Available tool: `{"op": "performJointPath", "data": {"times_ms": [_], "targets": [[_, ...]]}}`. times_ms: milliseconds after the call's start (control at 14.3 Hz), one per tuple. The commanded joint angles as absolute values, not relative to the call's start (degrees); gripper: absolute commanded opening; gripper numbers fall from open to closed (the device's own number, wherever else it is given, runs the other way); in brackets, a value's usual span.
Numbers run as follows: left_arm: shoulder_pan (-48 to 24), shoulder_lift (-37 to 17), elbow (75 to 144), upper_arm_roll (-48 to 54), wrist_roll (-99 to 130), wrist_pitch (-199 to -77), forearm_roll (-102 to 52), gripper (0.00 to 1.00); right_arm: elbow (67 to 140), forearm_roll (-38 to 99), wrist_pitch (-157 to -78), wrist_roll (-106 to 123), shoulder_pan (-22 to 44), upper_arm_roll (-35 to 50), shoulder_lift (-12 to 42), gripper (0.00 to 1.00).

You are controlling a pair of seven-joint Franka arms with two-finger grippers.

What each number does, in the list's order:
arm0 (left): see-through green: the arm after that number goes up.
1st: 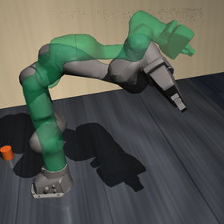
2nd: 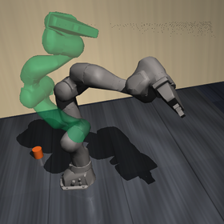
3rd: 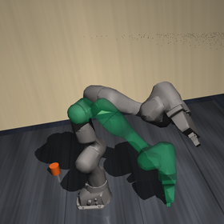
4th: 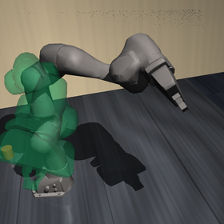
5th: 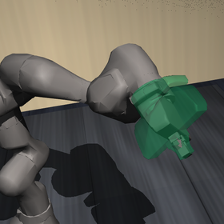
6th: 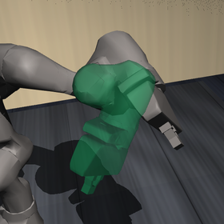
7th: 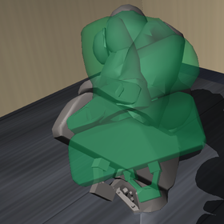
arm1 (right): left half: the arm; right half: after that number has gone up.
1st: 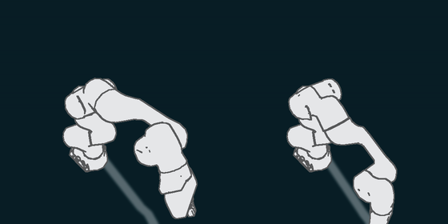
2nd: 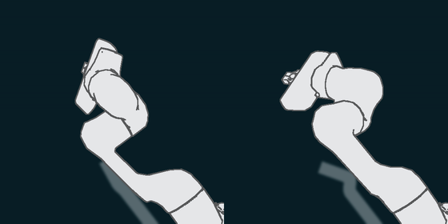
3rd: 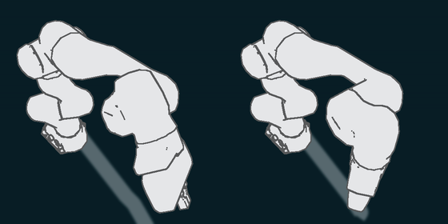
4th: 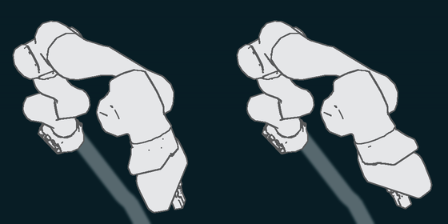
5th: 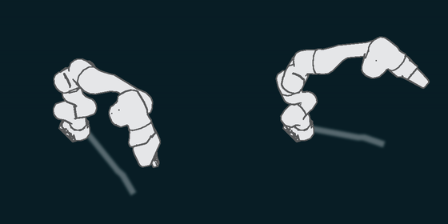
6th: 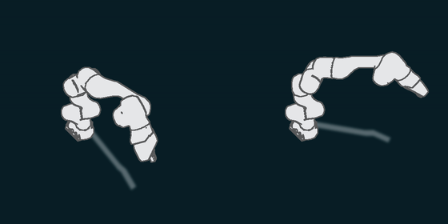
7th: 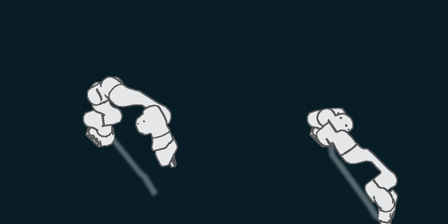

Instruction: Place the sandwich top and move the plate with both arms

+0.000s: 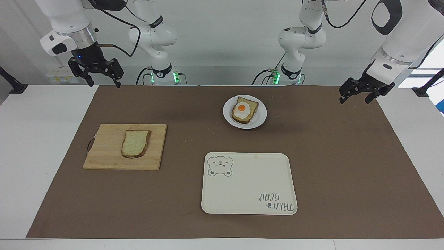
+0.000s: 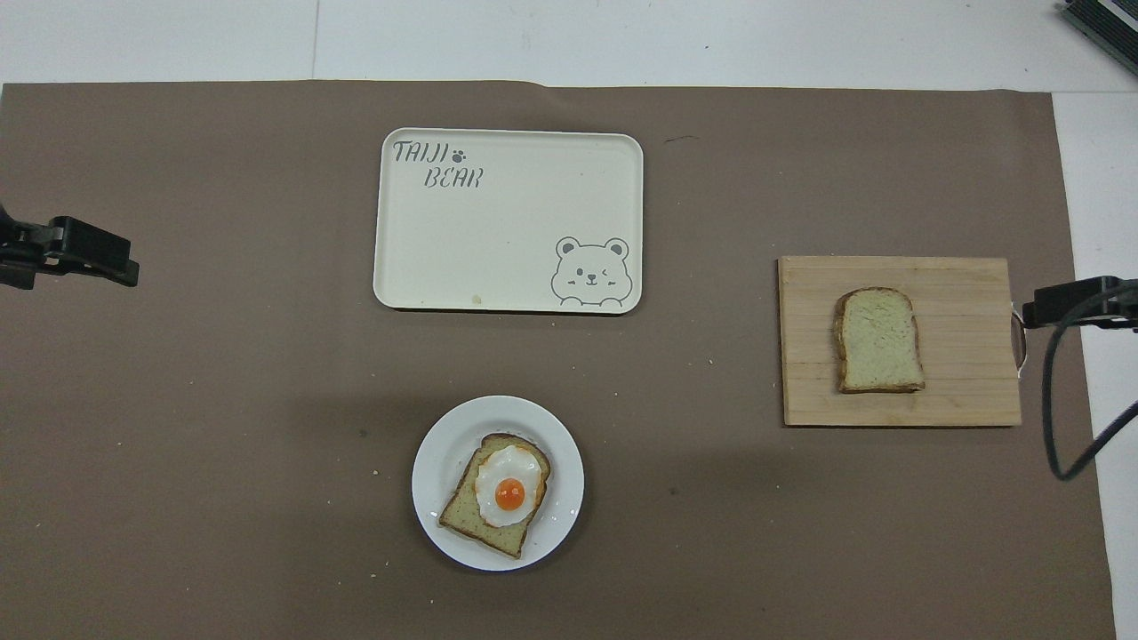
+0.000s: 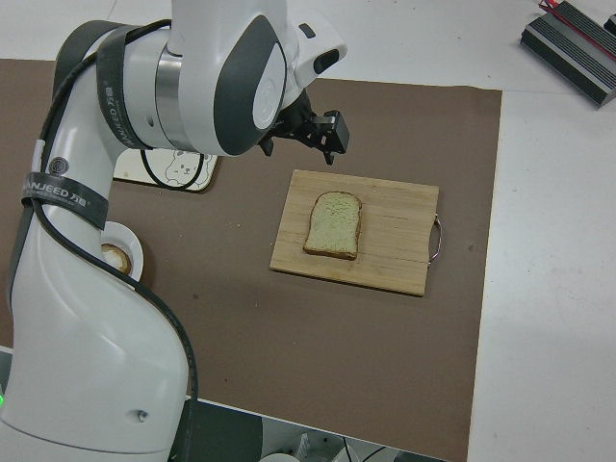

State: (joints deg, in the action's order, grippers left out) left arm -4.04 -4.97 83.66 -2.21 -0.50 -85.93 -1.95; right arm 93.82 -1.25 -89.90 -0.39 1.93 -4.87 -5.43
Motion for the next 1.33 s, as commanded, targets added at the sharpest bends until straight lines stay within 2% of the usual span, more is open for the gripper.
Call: {"op": "performJointPath", "data": {"times_ms": [0,1257], "targets": [[-4.22,-3.17,85.33,-2.2,-1.14,-84.99,-1.67,1.0,94.39,-0.88,-89.91,0.62,1.76,-4.39,-6.15,1.0],[-3.69,-3.08,85.43,-2.29,-1.05,-85.69,-1.67,1.0,94.31,-0.88,-90.0,0.97,1.06,-4.39,-6.06,1.0]]}}
